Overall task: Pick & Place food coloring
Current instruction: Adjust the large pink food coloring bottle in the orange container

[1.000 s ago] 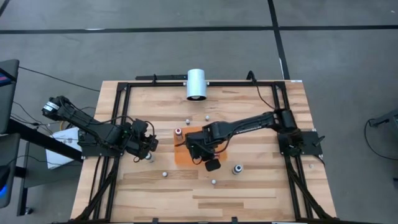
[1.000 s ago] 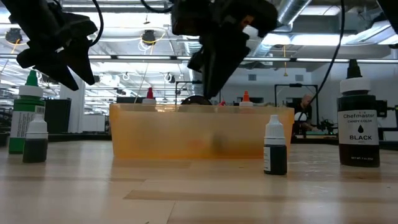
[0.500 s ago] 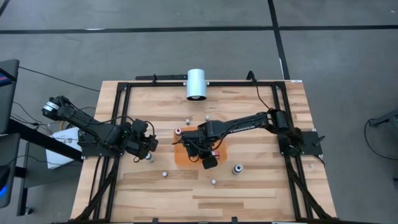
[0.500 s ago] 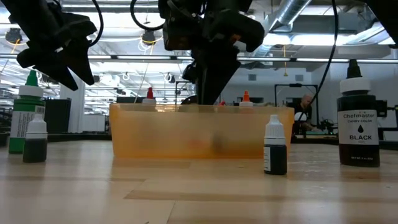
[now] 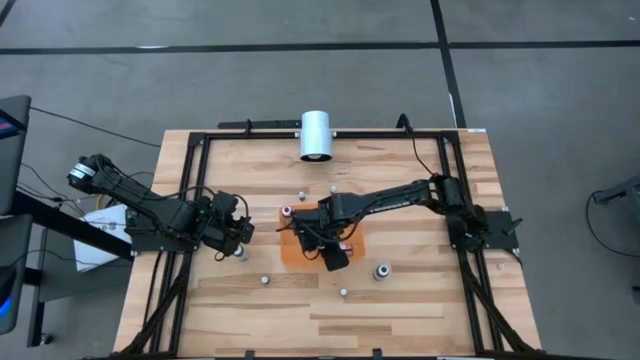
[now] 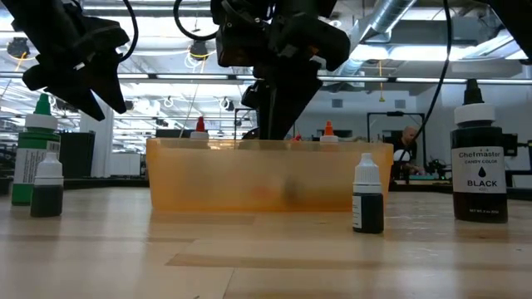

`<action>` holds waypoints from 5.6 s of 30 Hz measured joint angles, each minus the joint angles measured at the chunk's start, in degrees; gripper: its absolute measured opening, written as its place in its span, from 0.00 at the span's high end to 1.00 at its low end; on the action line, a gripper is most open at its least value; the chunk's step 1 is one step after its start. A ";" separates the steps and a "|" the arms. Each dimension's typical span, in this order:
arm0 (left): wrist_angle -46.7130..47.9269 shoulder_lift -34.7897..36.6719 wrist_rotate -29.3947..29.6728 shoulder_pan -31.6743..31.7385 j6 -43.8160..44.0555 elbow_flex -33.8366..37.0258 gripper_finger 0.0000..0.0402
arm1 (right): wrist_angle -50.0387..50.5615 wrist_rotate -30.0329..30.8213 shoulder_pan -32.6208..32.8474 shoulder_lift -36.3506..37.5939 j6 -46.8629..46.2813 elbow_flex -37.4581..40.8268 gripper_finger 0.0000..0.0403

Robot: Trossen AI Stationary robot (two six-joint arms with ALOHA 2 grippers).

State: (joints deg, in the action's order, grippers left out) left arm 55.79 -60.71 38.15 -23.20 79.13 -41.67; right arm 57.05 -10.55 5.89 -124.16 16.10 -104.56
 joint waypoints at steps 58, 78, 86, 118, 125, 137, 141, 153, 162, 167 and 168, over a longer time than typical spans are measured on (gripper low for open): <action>0.24 0.00 0.15 -0.01 -0.48 0.00 0.34 | -4.02 0.42 0.86 -5.53 -0.66 0.14 0.68; 0.22 -0.01 0.23 -0.01 -0.48 0.00 0.34 | -5.54 1.90 0.83 -5.51 -0.63 1.12 0.69; 0.20 0.00 0.70 -0.02 -0.48 0.00 0.34 | -5.40 2.13 1.09 -8.19 -1.19 0.88 0.69; 0.20 -0.04 0.72 0.00 -0.87 0.00 0.34 | 5.65 1.99 0.00 -9.07 -2.67 -4.03 0.65; 0.20 -0.04 0.72 0.00 -0.89 0.00 0.34 | 5.50 3.50 0.00 -9.05 -3.18 -4.06 0.68; 0.19 -0.04 0.70 0.00 -0.90 0.00 0.34 | 2.77 3.58 0.83 -9.00 -3.15 -3.91 0.81; 0.20 -0.04 0.70 0.00 -0.90 0.00 0.34 | 2.97 3.60 0.76 -8.98 -3.13 -3.31 0.85; 0.20 -0.04 0.89 0.00 -0.92 0.00 0.34 | 3.87 4.72 0.83 -8.94 -3.04 -3.31 0.93; 0.20 -0.04 1.27 0.00 -0.92 0.00 0.34 | 3.81 4.70 0.83 -8.94 -3.17 -3.31 0.96; 0.20 -0.04 1.29 0.00 -0.92 0.00 0.34 | 4.25 4.66 0.83 -8.94 -3.16 -3.78 0.96; 0.20 -0.04 1.29 0.00 -0.92 0.00 0.34 | 4.40 4.66 0.83 -8.94 -3.15 -4.11 0.96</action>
State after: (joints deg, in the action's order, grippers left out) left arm 55.99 -60.75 39.44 -23.20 78.22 -41.67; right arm 61.45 -5.89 6.72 -133.10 12.95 -108.67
